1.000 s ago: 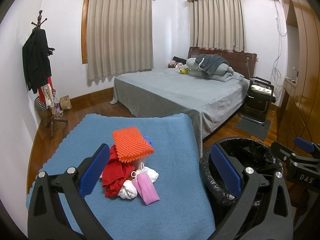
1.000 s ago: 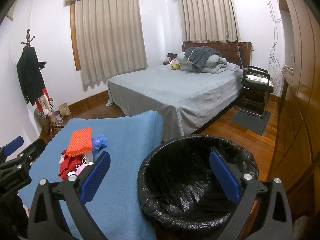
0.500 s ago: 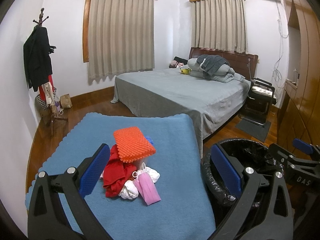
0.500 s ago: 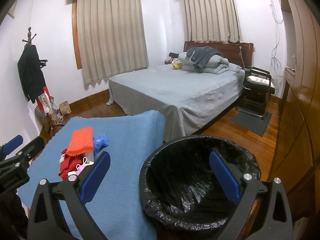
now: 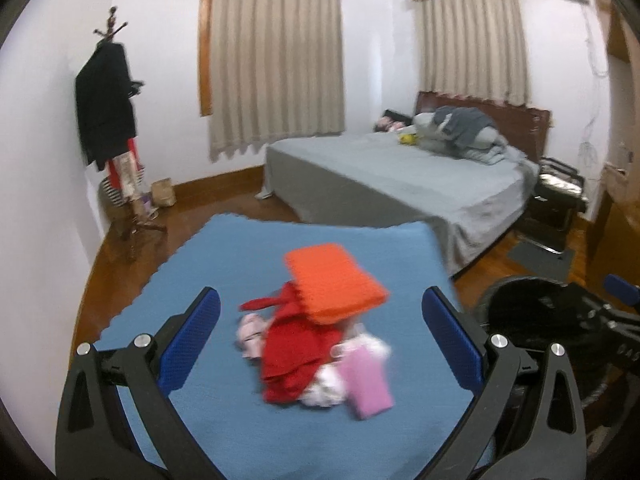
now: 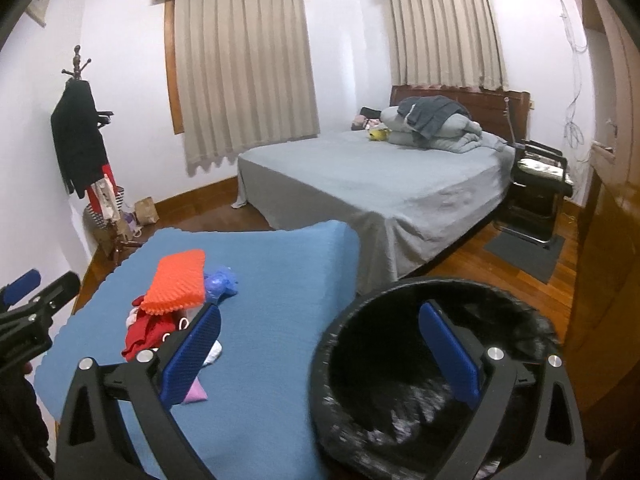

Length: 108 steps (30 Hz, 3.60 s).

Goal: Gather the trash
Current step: 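Grasp the pink mesh bag with the right tool while the left tool approaches the red gloves, then grasp the red gloves with the left tool and lift them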

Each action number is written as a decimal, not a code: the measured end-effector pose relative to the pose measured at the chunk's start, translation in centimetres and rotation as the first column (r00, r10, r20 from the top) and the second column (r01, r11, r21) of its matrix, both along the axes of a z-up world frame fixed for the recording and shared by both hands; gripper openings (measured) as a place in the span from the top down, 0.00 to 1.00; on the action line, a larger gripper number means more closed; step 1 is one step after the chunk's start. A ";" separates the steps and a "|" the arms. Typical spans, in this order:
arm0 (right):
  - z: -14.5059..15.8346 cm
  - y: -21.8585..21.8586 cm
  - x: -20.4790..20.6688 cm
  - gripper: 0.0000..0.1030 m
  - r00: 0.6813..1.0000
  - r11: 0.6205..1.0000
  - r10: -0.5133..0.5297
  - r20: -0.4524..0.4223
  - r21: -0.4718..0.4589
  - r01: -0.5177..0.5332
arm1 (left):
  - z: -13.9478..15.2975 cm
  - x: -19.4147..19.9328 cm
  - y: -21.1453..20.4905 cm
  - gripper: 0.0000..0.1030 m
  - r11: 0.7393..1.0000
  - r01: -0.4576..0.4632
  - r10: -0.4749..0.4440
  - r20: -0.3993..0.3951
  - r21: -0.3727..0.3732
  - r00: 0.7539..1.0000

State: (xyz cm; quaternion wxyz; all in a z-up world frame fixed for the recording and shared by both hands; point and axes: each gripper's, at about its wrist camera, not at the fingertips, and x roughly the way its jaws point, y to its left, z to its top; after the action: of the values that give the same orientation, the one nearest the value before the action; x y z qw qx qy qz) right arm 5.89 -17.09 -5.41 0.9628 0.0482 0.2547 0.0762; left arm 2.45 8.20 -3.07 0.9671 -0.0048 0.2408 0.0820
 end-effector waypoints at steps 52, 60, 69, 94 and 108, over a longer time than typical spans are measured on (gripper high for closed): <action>-9.1 9.2 5.8 0.83 0.903 0.933 0.361 -0.232 0.086 -0.350 | -10.8 6.7 3.9 0.23 0.998 0.008 -0.019 -0.178 -0.062 0.984; -8.8 9.5 5.7 0.83 0.905 0.933 0.361 -0.227 0.079 -0.352 | -12.8 8.6 4.2 0.84 0.984 0.078 -0.113 -0.218 -0.162 0.969; -7.6 8.5 5.2 0.83 0.914 0.933 0.358 -0.188 0.097 -0.346 | -9.0 5.4 6.4 0.92 0.978 0.044 -0.067 -0.108 -0.205 0.992; -6.9 7.3 5.2 0.83 0.919 0.941 0.339 -0.203 0.094 -0.326 | -9.0 4.3 2.4 0.81 0.964 0.129 -0.168 -0.153 -0.233 0.974; -7.7 7.9 5.6 0.83 0.914 0.943 0.331 -0.234 0.076 -0.323 | -10.5 7.1 3.2 0.51 0.980 0.109 -0.138 -0.175 -0.165 0.975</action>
State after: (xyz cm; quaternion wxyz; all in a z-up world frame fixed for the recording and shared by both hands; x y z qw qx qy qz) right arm 11.49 -9.17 -13.14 0.8969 0.0312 0.3738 0.2341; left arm 9.51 11.42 -13.57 0.9403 -0.0569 0.3355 0.0030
